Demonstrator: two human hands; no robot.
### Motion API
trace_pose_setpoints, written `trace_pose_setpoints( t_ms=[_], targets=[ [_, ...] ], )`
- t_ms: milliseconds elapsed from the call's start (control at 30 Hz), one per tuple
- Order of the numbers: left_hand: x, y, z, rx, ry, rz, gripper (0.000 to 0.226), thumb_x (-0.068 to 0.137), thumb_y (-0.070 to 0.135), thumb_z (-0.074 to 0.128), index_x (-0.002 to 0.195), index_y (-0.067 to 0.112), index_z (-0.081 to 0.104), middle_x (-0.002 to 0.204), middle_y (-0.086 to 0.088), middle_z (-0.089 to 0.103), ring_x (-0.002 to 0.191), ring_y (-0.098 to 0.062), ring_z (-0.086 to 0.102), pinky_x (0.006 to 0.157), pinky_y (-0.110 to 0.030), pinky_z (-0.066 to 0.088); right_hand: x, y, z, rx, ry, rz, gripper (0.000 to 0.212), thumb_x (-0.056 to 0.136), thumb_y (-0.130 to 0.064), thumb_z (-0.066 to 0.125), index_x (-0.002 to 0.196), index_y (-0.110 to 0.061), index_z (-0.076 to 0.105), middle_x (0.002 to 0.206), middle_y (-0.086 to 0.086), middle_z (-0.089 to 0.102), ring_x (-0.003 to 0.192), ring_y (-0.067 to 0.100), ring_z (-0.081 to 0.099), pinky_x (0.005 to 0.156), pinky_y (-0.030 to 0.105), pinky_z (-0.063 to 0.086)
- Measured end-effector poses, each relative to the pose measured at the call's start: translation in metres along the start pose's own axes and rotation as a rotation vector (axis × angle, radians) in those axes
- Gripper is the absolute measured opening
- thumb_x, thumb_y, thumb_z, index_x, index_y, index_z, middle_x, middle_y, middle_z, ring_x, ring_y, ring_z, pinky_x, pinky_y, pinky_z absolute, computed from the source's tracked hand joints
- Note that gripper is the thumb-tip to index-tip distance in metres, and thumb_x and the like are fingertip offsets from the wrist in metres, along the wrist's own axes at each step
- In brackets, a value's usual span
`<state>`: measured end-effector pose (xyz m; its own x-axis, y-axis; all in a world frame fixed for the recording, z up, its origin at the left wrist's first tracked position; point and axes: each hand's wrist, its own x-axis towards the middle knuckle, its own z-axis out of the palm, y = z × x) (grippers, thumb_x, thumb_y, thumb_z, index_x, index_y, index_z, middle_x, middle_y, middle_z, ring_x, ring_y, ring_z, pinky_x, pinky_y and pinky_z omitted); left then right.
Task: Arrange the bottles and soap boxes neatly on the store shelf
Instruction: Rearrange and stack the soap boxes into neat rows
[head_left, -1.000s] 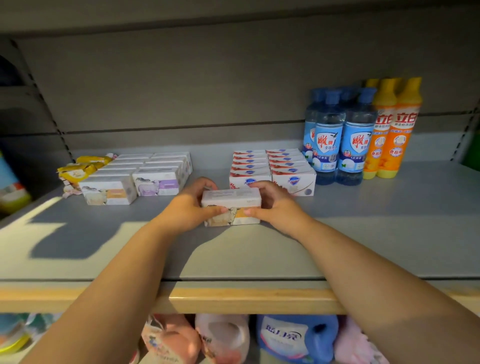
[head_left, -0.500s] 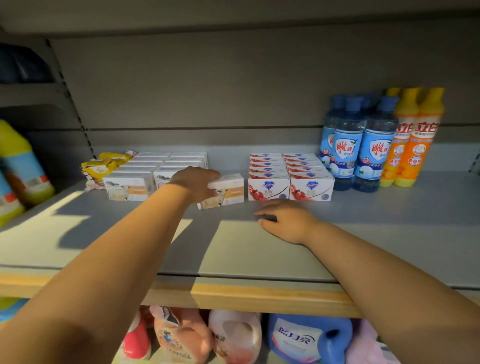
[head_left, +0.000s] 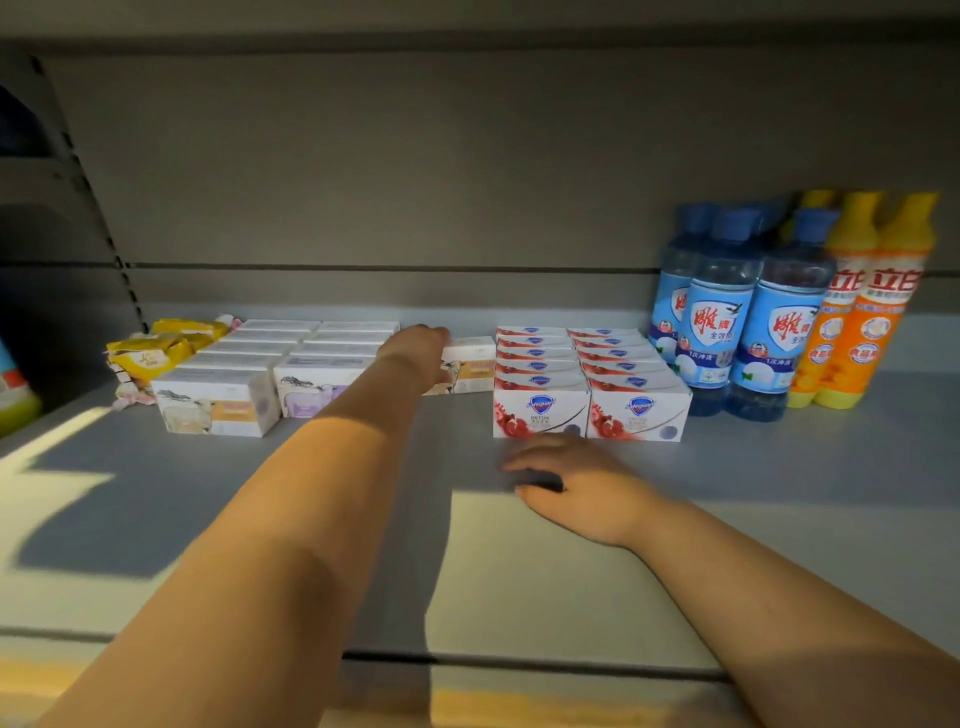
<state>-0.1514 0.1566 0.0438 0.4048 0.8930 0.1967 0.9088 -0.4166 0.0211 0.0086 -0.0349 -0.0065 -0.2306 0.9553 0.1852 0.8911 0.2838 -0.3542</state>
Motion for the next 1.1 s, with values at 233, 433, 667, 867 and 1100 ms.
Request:
trace_pose_setpoints(
  t_ms=[233, 433, 667, 867, 1100],
  targets=[
    [0.054, -0.007, 0.022, 0.033, 0.083, -0.025, 0.054, 0.086, 0.034, 0.066, 0.136, 0.023, 0.047, 0.132, -0.010, 0.044, 0.121, -0.029, 0.045, 0.100, -0.037, 0.041, 0.008, 0.010, 0.005, 0.027, 0.073, 0.004, 0.035, 0.089, -0.034, 0.057, 0.123, -0.028, 0.059, 0.130, -0.017, 0.051, 0.118, -0.003, 0.042, 0.081, -0.011, 0.015],
    [0.064, -0.014, 0.024, -0.028, 0.155, -0.004, 0.061, 0.081, 0.033, 0.072, 0.134, 0.019, 0.046, 0.130, -0.012, 0.050, 0.119, -0.029, 0.047, 0.095, -0.037, 0.042, 0.011, 0.013, 0.007, 0.038, 0.082, 0.022, 0.036, 0.087, -0.036, 0.059, 0.123, -0.031, 0.059, 0.129, -0.019, 0.050, 0.113, -0.008, 0.040, 0.081, -0.011, 0.015],
    [0.034, -0.001, 0.005, -0.165, 0.174, 0.014, 0.057, 0.084, 0.024, 0.068, 0.135, 0.016, 0.043, 0.131, -0.011, 0.050, 0.116, -0.030, 0.051, 0.095, -0.037, 0.046, 0.011, 0.014, 0.007, 0.082, 0.074, 0.047, 0.034, 0.086, -0.035, 0.061, 0.119, -0.030, 0.061, 0.127, -0.017, 0.054, 0.115, -0.002, 0.044, 0.090, 0.001, 0.025],
    [-0.043, -0.016, -0.001, -0.381, 0.555, 0.106, 0.032, 0.084, 0.014, 0.055, 0.114, 0.006, 0.063, 0.115, -0.015, 0.061, 0.108, -0.034, 0.056, 0.093, -0.037, 0.042, 0.010, 0.011, 0.006, 0.054, 0.078, 0.071, 0.036, 0.085, -0.037, 0.062, 0.120, -0.028, 0.061, 0.128, -0.013, 0.055, 0.117, 0.003, 0.046, 0.093, 0.010, 0.029],
    [-0.093, -0.049, 0.017, -0.003, 0.121, -0.308, 0.066, 0.089, 0.024, 0.047, 0.148, 0.024, 0.018, 0.158, 0.003, 0.015, 0.147, -0.021, -0.002, 0.109, -0.067, -0.002, 0.005, 0.003, 0.002, 0.046, 0.073, 0.125, 0.034, 0.086, -0.036, 0.061, 0.119, -0.028, 0.061, 0.127, -0.011, 0.056, 0.116, 0.008, 0.047, 0.097, 0.019, 0.036]
  ],
)
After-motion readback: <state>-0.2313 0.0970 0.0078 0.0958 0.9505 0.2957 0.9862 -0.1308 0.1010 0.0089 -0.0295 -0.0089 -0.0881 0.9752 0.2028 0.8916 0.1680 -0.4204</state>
